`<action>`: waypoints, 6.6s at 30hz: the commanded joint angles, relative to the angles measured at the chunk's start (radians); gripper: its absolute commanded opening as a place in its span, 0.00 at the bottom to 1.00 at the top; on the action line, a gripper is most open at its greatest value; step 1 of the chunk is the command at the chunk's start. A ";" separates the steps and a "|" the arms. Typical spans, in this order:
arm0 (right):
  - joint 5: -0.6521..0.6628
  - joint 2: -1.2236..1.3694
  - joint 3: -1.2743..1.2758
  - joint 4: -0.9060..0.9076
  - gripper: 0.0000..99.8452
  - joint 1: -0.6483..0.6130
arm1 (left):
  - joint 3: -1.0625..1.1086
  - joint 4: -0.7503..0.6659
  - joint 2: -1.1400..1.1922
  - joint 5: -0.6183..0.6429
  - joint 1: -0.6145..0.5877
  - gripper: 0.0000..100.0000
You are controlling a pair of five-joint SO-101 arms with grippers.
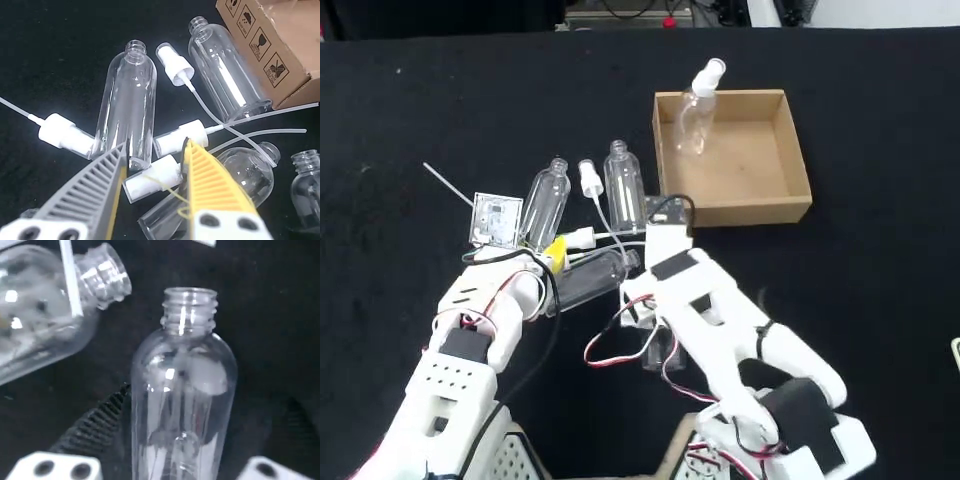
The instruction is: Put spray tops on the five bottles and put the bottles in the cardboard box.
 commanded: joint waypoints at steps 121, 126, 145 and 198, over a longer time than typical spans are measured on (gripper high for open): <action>0.609 -0.794 -0.145 0.215 0.03 0.164 | -1.511 0.715 1.102 -0.456 -0.479 0.19; 0.609 -0.903 -0.047 0.164 0.03 0.160 | -1.679 0.632 1.399 -0.457 -0.432 0.18; 0.608 -0.978 -0.015 0.160 0.03 0.160 | -2.153 1.010 1.803 -0.755 -0.605 0.18; 0.608 -0.978 -0.013 0.160 0.03 0.164 | -1.863 1.361 1.514 -1.160 -0.283 0.28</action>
